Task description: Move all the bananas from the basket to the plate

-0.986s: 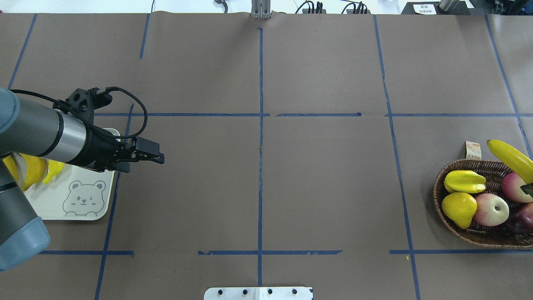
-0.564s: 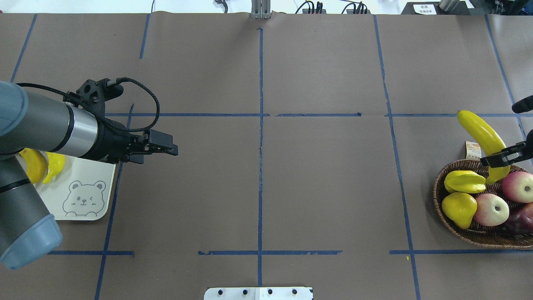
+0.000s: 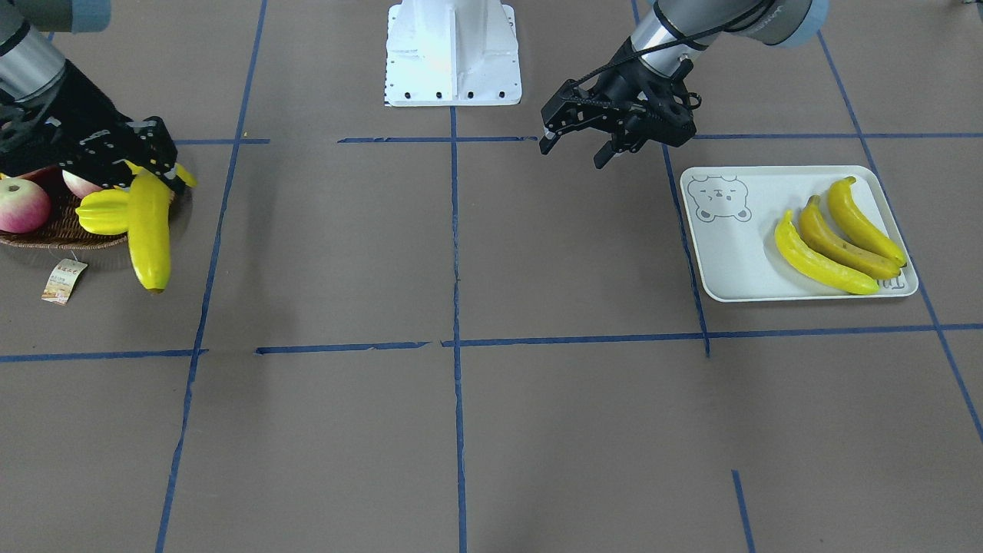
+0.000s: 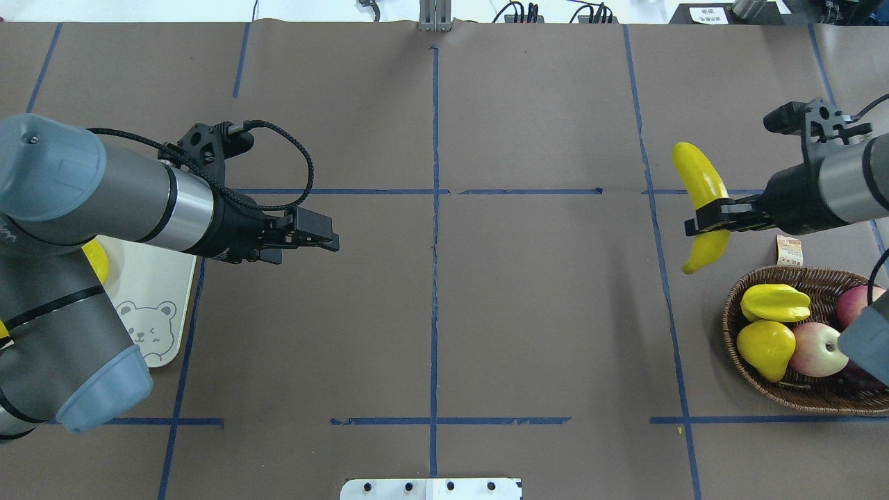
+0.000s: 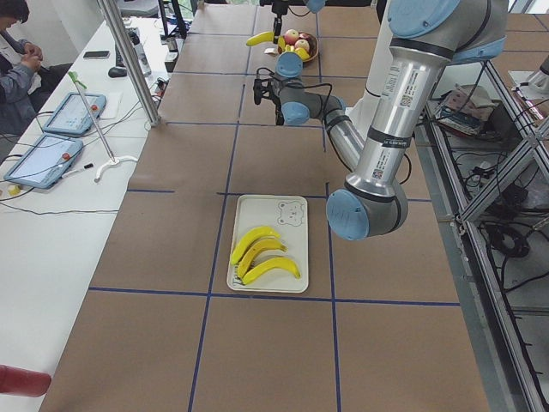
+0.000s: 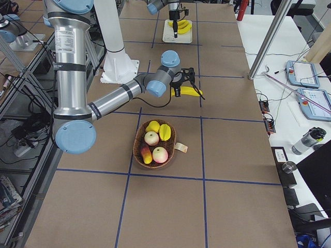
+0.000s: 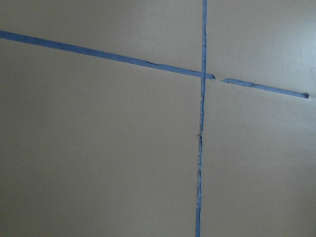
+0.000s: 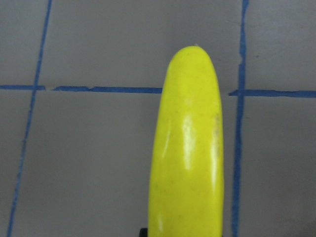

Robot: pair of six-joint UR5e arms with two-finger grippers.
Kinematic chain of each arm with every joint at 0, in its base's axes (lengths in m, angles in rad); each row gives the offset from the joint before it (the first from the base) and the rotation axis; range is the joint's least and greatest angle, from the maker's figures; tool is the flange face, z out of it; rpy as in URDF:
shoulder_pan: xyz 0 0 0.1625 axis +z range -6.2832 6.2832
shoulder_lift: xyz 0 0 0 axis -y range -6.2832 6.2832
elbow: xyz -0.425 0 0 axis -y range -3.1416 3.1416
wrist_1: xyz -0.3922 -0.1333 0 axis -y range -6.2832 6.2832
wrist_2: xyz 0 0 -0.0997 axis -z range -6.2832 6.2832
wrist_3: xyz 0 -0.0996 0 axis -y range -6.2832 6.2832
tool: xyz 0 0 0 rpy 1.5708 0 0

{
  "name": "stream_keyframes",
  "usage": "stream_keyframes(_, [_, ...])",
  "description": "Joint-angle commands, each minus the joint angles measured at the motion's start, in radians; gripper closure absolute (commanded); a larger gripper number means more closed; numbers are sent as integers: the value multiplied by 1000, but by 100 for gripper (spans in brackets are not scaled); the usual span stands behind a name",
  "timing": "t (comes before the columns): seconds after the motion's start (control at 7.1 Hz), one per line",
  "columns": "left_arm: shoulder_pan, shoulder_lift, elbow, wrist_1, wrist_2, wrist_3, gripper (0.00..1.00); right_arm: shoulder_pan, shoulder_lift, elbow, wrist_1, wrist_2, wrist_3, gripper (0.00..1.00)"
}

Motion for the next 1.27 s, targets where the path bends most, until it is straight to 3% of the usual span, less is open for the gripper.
stream_keyframes(0.0, [2, -38, 20, 0, 0, -2, 1, -210, 44, -6, 173, -220, 252, 96])
stream_keyframes(0.42, [17, -121, 77, -8, 0, -60, 1, -477, 89, -76, 493, -538, 426, 96])
stream_keyframes(0.7, [18, -177, 122, -75, 0, -152, 1, -609, 187, -203, 673, -712, 428, 96])
stream_keyframes(0.85, [26, -223, 192, -147, 0, -221, 1, -637, 257, -254, 685, -758, 428, 96])
stream_keyframes(1.13, [50, -259, 268, -211, 9, -232, 1, -665, 293, -270, 682, -804, 426, 96])
